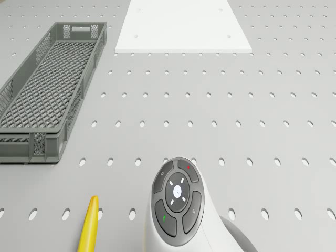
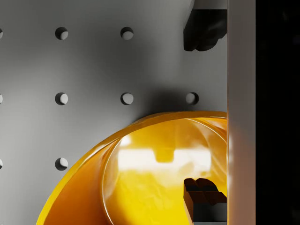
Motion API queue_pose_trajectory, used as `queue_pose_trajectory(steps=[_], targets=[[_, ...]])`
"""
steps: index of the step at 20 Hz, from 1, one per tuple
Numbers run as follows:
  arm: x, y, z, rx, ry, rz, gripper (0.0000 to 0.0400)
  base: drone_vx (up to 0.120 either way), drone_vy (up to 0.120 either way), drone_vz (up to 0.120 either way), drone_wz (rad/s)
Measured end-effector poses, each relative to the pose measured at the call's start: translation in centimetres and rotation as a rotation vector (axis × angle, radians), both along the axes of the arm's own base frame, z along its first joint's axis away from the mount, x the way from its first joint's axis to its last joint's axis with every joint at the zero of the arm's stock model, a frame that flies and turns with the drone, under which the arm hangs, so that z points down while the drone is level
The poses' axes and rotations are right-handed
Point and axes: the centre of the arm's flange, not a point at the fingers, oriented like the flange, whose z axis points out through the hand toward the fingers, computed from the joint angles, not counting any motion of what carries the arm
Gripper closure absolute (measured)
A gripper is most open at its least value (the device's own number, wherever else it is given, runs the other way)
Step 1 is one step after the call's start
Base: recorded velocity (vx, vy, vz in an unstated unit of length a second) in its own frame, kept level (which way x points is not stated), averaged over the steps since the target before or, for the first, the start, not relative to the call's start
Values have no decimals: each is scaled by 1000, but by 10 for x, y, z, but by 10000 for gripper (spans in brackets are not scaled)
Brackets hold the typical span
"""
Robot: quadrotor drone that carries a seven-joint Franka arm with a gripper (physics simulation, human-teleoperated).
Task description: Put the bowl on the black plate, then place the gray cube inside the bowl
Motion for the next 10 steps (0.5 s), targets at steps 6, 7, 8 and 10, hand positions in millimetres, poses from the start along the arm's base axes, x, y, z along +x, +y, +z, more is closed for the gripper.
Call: queue_pose_trajectory(steps=[6, 7, 8, 10], targets=[[0, 2, 5, 0, 0, 0, 0, 0, 0, 0, 0], [0, 2, 5, 0, 0, 0, 24, 0, 0, 0, 0], [0, 3, 6, 0, 0, 0, 85, 0, 0, 0, 0], [0, 3, 6, 0, 0, 0, 169, 0, 0, 0, 0]])
